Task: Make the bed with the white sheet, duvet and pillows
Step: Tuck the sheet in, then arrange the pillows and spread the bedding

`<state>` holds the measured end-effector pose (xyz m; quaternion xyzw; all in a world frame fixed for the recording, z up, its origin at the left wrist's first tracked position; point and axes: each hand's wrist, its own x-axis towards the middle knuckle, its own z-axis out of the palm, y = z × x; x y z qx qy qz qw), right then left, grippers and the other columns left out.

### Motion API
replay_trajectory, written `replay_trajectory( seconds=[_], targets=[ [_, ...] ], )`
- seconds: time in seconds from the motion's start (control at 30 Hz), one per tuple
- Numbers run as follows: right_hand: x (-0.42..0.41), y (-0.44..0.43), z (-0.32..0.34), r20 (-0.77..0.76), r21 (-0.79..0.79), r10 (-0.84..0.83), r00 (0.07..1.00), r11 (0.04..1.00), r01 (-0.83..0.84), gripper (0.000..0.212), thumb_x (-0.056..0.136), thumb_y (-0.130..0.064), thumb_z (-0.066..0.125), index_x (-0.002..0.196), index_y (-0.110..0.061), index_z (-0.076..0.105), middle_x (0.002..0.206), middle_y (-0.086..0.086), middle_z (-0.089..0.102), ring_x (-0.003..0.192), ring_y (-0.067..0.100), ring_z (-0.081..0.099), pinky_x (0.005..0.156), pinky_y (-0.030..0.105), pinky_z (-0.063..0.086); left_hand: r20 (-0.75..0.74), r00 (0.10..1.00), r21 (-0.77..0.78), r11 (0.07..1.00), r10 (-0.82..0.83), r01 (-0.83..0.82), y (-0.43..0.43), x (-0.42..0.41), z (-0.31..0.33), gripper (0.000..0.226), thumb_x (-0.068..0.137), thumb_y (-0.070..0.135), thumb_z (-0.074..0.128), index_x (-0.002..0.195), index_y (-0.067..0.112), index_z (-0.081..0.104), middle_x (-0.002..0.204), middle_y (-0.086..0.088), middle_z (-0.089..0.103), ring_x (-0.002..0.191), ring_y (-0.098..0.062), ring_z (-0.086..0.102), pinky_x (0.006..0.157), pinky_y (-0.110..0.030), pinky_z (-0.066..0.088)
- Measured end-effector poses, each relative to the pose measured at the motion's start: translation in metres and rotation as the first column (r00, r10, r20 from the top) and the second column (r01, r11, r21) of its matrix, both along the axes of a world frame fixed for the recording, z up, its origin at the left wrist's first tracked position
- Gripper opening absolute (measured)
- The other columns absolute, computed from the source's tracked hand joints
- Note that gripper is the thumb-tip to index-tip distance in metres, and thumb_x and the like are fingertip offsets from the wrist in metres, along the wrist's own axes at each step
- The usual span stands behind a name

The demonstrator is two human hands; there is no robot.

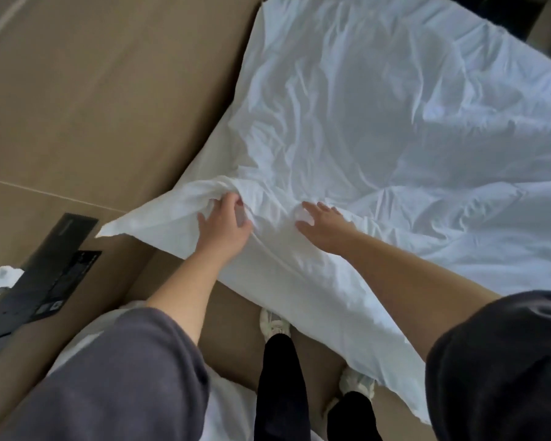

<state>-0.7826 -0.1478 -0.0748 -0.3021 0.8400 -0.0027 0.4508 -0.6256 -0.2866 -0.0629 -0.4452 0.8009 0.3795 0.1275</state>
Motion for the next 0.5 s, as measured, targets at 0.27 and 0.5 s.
replay_trajectory(
  seconds=[0.27,0.5],
  targets=[
    [-0.02,0.128,-0.029,-0.042,0.229,-0.016,0.999,0.973,0.026,0.08,0.095,-0.06,0.043,0.153,-0.041,-0.009,0.163,-0.003,-0.014,0.15,0.03,-0.011,0.114,0.068,0.006,0.382,0.758,-0.025,0.814,-0.528,0.58,0.031,-0.046,-0.031,0.092,0.093,0.033,0.054,0.153,0.024,-0.015,0.16,-0.004,-0.021,0.147,-0.028,-0.018,0.118,-0.054,-0.002],
    [-0.019,0.268,-0.042,-0.025,0.337,-0.131,0.991,0.932,0.132,0.082,0.094,-0.058,0.048,0.153,-0.04,-0.007,0.164,-0.002,-0.008,0.15,0.031,-0.007,0.114,0.067,0.012,0.39,0.509,0.089,0.581,-0.768,0.809,0.167,-0.071,-0.06,0.082,0.094,0.028,0.052,0.155,0.023,-0.003,0.162,-0.006,-0.011,0.148,-0.026,-0.015,0.118,-0.054,-0.001]
  ],
)
